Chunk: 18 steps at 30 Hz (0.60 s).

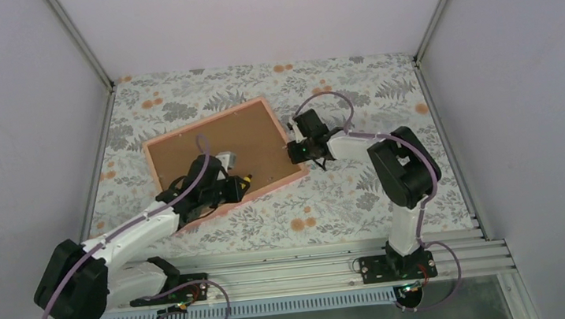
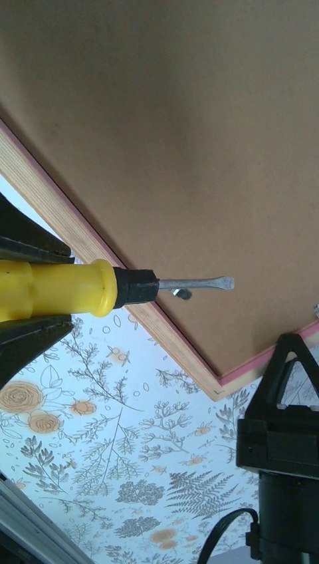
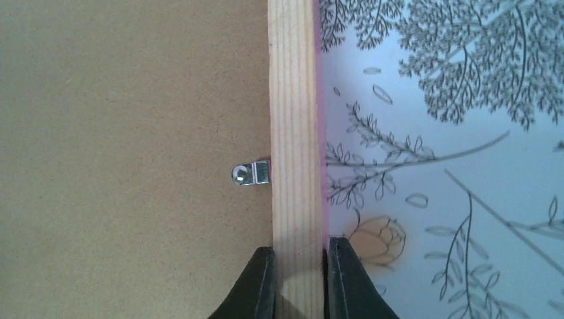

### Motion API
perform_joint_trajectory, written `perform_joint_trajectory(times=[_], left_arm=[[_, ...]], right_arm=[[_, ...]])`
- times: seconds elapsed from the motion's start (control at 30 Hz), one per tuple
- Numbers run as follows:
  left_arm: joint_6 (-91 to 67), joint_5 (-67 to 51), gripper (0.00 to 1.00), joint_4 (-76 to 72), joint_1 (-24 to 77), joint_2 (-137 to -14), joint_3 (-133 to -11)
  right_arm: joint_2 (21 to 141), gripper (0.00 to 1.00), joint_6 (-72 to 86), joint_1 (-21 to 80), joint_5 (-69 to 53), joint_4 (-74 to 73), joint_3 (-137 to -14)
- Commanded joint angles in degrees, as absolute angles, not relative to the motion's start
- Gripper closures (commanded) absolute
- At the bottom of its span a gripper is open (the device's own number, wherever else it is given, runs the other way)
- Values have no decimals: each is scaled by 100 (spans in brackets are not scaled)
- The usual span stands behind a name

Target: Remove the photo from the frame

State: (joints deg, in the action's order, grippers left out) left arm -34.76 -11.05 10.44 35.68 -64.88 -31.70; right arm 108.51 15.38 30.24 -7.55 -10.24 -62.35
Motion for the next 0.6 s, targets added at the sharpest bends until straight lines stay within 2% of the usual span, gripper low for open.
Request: perform_joint_trajectory(times=[0.0,0.57], left_arm=[[-3425,-1251,98,604,3705,-6793,-3445],[-3246,-1730,98,-194,3961,-8308,-3988]], right_arm=[[10736,96,2381,3236,-469,-1427,-5781],[9888,96,3159,3814,-593,-877,-4831]])
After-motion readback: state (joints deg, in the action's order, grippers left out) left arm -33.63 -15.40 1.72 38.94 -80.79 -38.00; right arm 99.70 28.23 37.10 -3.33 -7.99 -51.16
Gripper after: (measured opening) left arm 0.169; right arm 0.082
